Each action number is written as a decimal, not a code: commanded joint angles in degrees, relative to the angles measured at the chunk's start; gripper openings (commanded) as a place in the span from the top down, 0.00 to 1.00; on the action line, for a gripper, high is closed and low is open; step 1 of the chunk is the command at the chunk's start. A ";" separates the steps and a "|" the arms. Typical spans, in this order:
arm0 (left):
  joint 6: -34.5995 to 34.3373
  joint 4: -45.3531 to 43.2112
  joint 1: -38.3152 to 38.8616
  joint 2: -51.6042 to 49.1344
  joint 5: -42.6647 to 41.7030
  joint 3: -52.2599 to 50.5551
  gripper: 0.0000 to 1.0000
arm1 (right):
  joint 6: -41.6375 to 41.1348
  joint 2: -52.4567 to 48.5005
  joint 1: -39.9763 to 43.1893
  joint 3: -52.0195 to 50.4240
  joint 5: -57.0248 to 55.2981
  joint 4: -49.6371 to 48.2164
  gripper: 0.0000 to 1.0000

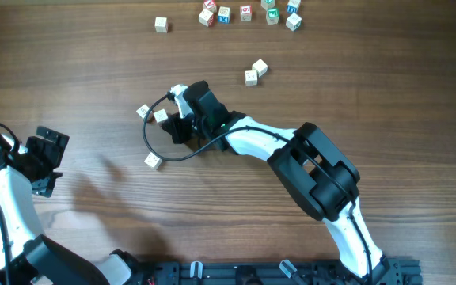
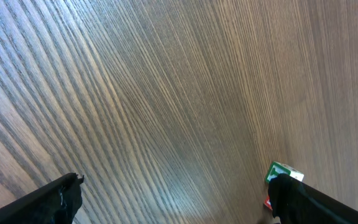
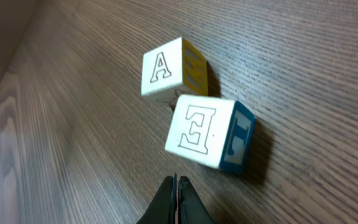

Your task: Form a circle

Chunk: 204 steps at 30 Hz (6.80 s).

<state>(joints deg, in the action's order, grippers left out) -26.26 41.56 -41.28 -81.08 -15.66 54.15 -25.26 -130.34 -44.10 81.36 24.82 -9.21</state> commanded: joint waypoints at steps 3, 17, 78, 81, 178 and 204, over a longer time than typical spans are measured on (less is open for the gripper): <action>-0.31 0.00 -0.22 -0.37 0.74 -0.26 0.00 | 1.05 -2.43 -0.31 0.48 -0.79 -0.50 0.96; -0.33 0.00 -0.22 -0.37 0.76 -0.26 0.00 | 1.11 -2.47 -0.35 0.48 -0.83 -0.83 0.96; -0.33 0.00 -0.22 -0.37 0.76 -0.26 0.00 | 1.25 -3.08 0.11 0.48 1.81 -4.42 0.96; -0.33 0.00 -0.22 -0.37 0.76 -0.26 0.00 | 1.22 -3.08 0.11 0.48 1.84 -4.46 0.95; -0.31 0.00 -0.22 -0.37 0.74 -0.26 0.00 | -3.43 0.17 2.27 1.18 -5.25 -0.46 0.96; -0.31 0.00 -0.22 -0.37 0.76 -0.26 0.00 | -6.38 -3.61 2.32 1.18 -5.25 -3.19 0.95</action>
<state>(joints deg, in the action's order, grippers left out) -26.26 41.56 -41.28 -81.08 -15.46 54.15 -30.65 -131.85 -41.76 81.91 19.44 -11.99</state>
